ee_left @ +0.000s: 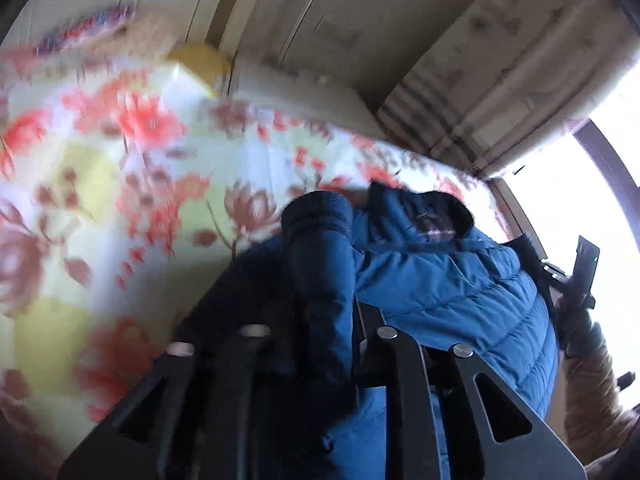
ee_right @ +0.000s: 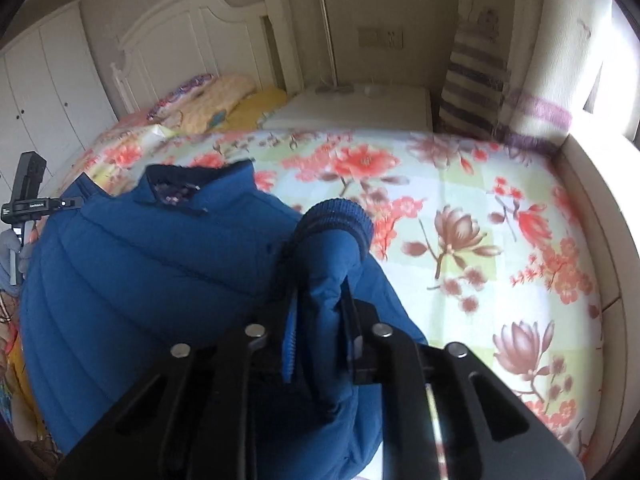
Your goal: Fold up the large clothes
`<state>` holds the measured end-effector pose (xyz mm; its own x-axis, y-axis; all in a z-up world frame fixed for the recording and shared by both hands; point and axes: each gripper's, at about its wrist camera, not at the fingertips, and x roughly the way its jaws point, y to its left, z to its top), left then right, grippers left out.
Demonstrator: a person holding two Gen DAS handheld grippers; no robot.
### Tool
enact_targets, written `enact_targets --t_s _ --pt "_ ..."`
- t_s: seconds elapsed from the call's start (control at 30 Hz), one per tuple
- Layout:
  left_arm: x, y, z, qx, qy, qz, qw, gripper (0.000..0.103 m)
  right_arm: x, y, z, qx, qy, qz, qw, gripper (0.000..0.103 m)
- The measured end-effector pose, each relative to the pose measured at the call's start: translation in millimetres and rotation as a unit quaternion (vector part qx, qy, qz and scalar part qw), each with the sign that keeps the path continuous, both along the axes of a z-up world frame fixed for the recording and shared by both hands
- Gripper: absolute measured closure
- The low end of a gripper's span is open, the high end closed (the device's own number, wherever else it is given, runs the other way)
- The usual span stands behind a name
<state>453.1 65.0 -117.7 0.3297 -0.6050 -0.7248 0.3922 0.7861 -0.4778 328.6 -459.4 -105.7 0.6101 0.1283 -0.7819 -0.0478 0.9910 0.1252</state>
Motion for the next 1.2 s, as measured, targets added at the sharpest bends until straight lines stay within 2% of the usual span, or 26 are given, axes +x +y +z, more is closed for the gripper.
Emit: enact_targets --t_s 0.03,0.07,0.1,0.13,0.2,0.23,0.27,0.3,0.33,0.37,0.4,0.43,0.47,0.57,0.63,0.7,0.77,0.8,0.83,0.87,0.93,0.97,1.0,1.03,1.13,1.2 --pt "2.3 -1.2 -7.6 0.01 0.011 0.009 0.9999 0.058 1.6 -4.8 -8.2 0.011 0.008 -0.009 1.0 0.062" --pt "3.7 -1.3 -12.8 0.013 0.02 0.014 0.9996 0.052 0.2 -9.0 -12.1 0.022 0.01 -0.017 1.0 0.049" --pt "2.6 -1.6 -15.0 0.006 0.023 0.016 0.9996 0.043 -2.1 -14.7 -13.2 0.038 0.008 -0.027 0.999 0.043" --pt "2.1 0.9 -14.1 -0.002 0.021 0.017 0.9996 0.026 -4.7 -19.1 -13.4 0.052 0.005 -0.03 0.998 0.043" --pt "2.1 6.0 -10.8 -0.009 0.016 0.028 0.9994 0.013 -9.8 -22.0 -12.6 0.058 -0.002 -0.026 0.998 0.046" --pt "3.6 6.3 -11.1 -0.011 0.02 0.026 0.9994 0.014 -9.9 -21.0 -12.3 0.056 -0.002 -0.023 0.998 0.049" --pt "6.5 5.4 -12.1 -0.011 0.026 0.018 0.9994 0.017 -10.5 -18.9 -12.4 0.064 -0.004 -0.01 0.998 0.066" --pt "4.8 1.8 -11.7 0.0 0.017 0.015 0.9997 0.05 -11.9 -14.8 -10.4 0.061 -0.012 -0.004 0.998 0.082" --pt "2.2 -1.4 -12.5 0.003 0.015 0.012 0.9998 0.073 -16.3 -7.9 -5.1 0.043 -0.024 0.0 0.999 0.089" --pt "-2.9 -3.8 -8.8 0.009 0.005 0.015 0.9998 0.076 -21.2 1.9 3.3 0.019 -0.037 0.0 0.999 0.095" --pt "-16.9 -7.7 4.7 0.028 -0.028 0.014 0.9991 0.086 -26.0 10.0 14.2 0.001 -0.049 0.0 0.999 0.097" --pt "-31.8 -8.6 20.8 0.035 -0.056 0.017 0.9977 0.089 -36.7 16.7 31.3 -0.003 -0.069 0.001 0.998 0.097" --pt "-46.2 -6.7 36.8 0.026 -0.076 0.019 0.9966 0.089 -46.0 20.4 47.6 0.002 -0.086 0.004 0.996 0.098" --pt "-82.8 13.2 97.2 -0.031 -0.117 0.026 0.9923 0.089 -72.6 33.4 112.3 -0.009 -0.141 0.019 0.99 0.098" --pt "-86.8 24.4 132.7 -0.05 -0.136 0.04 0.9886 0.089 -71.0 36.2 154.7 -0.007 -0.173 0.027 0.985 0.098" --pt "-66.4 31.4 148.1 -0.05 -0.128 0.068 0.9882 0.089 -45.0 31.5 171.7 -0.001 -0.176 0.021 0.984 0.098" --pt "-35.2 28.3 135.9 -0.039 -0.096 0.078 0.9915 0.089 -2.2 22.8 156.8 0.014 -0.134 0.002 0.991 0.098" --pt "-24.3 24.4 124.0 -0.032 -0.082 0.081 0.9928 0.089 22.5 19.7 134.1 0.011 -0.094 -0.013 0.995 0.098" --pt "-4.0 12.8 97.7 -0.006 -0.056 0.083 0.9949 0.089 42.7 18.4 103.7 -0.003 -0.051 -0.026 0.998 0.098" --pt "2.9 5.2 79.3 0.014 -0.047 0.082 0.9954 0.088 54.7 17.4 76.5 -0.011 -0.018 -0.037 0.999 0.098" --pt "18.4 -15.4 29.7 0.062 -0.037 0.082 0.994 0.088 71.3 8.3 1.0 0.003 0.055 -0.073 0.996 0.097" --pt "21.5 -23.7 10.3 0.08 -0.034 0.078 0.9932 0.088 69.7 4.9 -15.6 0.023 0.054 -0.08 0.995 0.096" --pt "22.2 -27.9 -2.4 0.08 -0.034 0.077 0.9932 0.087 63.4 -1.5 -19.9 0.052 0.036 -0.092 0.994 0.096" --pt "20.7 -25.5 0.5 0.075 -0.042 0.082 0.9929 0.088 57.7 -6.7 -16.8 0.069 0.026 -0.101 0.992 0.096" --pt "16.5 -14.4 25.6 0.047 -0.063 0.084 0.9934 0.088 45.5 -5.7 12.5 0.047 -0.003 -0.097 0.994 0.096" --pt "15.0 -15.6 41.0 0.046 -0.083 0.079 0.9924 0.088 44.1 -1.1 25.6 0.041 -0.019 -0.094 0.995 0.096"
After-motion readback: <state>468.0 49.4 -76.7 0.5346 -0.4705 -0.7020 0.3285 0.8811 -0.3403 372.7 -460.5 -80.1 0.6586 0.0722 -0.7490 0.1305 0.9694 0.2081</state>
